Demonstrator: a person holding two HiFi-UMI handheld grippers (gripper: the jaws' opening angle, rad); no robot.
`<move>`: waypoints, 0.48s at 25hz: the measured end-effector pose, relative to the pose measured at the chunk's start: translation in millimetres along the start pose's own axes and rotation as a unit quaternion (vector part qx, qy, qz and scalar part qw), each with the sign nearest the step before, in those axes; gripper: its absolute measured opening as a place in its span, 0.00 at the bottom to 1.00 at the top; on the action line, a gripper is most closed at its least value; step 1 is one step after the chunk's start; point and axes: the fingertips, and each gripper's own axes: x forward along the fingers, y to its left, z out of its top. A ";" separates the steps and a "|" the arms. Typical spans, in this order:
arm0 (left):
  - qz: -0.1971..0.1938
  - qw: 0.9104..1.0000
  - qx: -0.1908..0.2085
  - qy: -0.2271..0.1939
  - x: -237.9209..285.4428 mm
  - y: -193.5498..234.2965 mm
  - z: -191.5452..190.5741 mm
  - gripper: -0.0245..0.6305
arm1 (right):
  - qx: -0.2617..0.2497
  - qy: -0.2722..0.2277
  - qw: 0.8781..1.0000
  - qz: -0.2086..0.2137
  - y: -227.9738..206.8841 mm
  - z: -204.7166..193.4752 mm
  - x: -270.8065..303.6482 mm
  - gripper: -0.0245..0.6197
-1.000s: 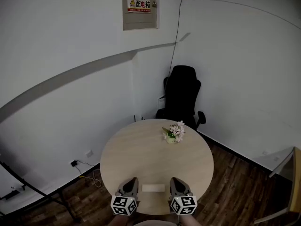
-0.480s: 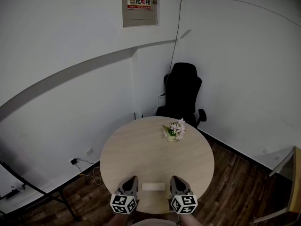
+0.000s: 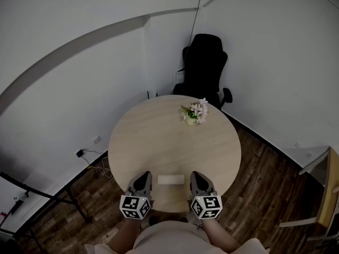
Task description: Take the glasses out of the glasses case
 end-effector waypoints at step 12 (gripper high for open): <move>-0.005 0.999 -0.001 0.054 6.4 2.5 -47.6 0.04 | 0.001 0.050 0.999 -0.007 -6.6 -46.6 3.5 0.06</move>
